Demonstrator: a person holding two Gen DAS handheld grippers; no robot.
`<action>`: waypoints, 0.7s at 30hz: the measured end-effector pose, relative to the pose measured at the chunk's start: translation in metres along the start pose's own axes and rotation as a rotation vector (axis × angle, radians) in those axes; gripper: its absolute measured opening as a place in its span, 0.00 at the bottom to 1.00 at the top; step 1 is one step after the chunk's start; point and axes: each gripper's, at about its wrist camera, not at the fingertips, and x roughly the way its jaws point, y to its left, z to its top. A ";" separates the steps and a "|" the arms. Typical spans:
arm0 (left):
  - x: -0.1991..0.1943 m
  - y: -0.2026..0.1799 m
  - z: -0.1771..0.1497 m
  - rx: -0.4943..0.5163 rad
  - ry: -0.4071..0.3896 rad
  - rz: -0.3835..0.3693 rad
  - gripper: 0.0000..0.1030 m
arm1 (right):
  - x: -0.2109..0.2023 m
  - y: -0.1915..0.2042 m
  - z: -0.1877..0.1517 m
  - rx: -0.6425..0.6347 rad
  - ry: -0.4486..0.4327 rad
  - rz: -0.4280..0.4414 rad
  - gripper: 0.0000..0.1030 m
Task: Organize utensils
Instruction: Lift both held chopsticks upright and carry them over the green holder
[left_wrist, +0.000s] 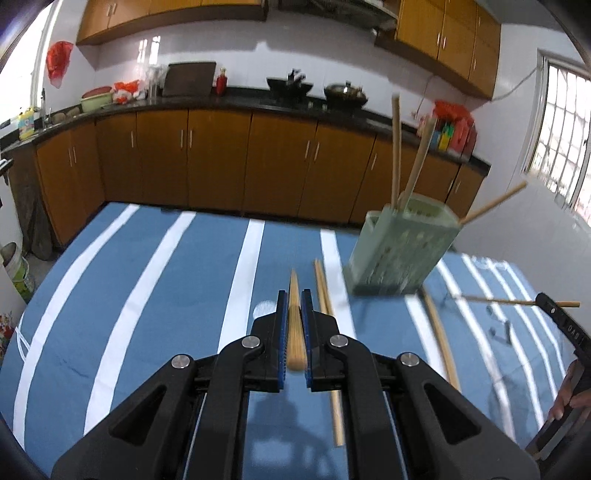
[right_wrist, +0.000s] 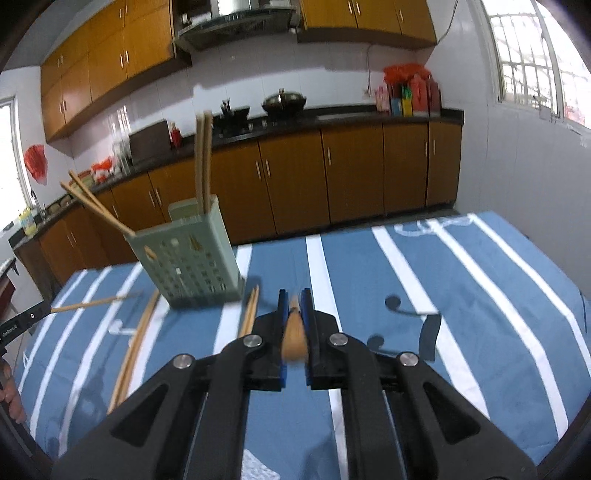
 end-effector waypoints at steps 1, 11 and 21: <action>-0.003 0.000 0.003 -0.005 -0.011 -0.006 0.07 | -0.004 0.001 0.003 0.001 -0.019 0.002 0.08; -0.022 -0.009 0.023 0.019 -0.070 -0.036 0.07 | -0.017 0.006 0.026 -0.015 -0.074 0.032 0.07; -0.057 -0.040 0.051 0.101 -0.168 -0.109 0.07 | -0.062 0.024 0.076 -0.015 -0.155 0.195 0.07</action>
